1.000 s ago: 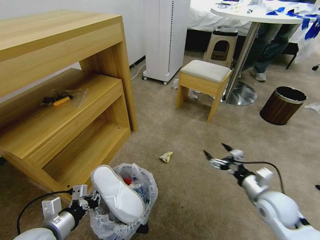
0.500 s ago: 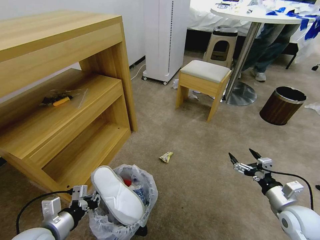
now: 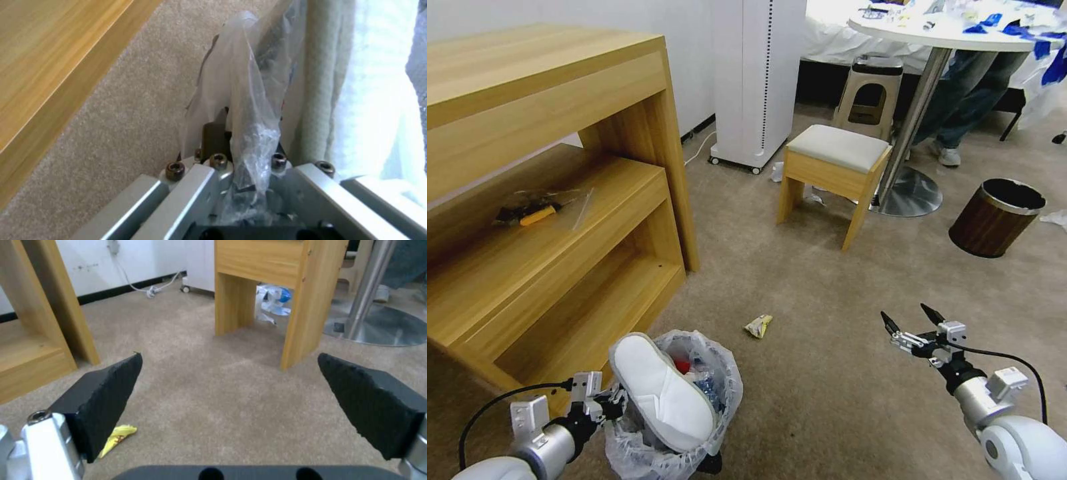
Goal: Pick up the trash bin and place the garbage on the floor into it.
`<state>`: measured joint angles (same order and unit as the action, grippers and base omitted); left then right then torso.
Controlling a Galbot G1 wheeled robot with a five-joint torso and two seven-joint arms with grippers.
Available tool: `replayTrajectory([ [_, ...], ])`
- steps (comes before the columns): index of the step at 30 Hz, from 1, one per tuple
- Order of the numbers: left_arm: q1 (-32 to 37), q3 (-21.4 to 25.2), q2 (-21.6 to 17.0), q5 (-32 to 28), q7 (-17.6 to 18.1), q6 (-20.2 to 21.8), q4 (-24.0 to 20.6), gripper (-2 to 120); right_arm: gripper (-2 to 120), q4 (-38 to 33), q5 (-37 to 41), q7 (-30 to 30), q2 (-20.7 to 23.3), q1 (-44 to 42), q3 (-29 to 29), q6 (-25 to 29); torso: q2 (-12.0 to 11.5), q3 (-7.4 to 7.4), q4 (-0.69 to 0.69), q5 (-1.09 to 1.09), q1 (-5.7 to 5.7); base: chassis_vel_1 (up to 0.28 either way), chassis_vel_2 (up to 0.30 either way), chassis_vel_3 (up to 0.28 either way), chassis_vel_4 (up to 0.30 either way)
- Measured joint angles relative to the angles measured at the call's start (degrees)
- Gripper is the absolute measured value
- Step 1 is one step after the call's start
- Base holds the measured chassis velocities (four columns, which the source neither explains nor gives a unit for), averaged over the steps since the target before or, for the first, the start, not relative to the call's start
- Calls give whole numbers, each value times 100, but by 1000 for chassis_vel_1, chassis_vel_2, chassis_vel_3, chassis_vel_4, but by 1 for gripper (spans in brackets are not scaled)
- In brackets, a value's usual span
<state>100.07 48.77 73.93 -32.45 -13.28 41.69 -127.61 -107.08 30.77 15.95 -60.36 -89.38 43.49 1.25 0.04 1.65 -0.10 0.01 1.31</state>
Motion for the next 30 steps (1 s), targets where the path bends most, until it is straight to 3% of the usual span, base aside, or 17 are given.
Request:
replayTrajectory([
  [20, 29, 2, 27, 8, -1, -1, -42, 0, 100, 248, 12, 80, 111, 127, -226, 22, 0, 0, -2, 0, 0, -90, 95, 92, -105],
  [25, 80, 19, 50, 13, -2, -8, -67, 0, 100, 677, -212, 129, 355, 545, -687, 87, 0, 0, -1, 1, 0, -45, 33, 48, -39],
  [30, 119, 41, 98, 52, -48, -16, -71, 0, 100, 832, -726, 56, 541, 1098, -1634, -347, 0, -1, 0, 0, 0, 0, 0, 0, 0],
])
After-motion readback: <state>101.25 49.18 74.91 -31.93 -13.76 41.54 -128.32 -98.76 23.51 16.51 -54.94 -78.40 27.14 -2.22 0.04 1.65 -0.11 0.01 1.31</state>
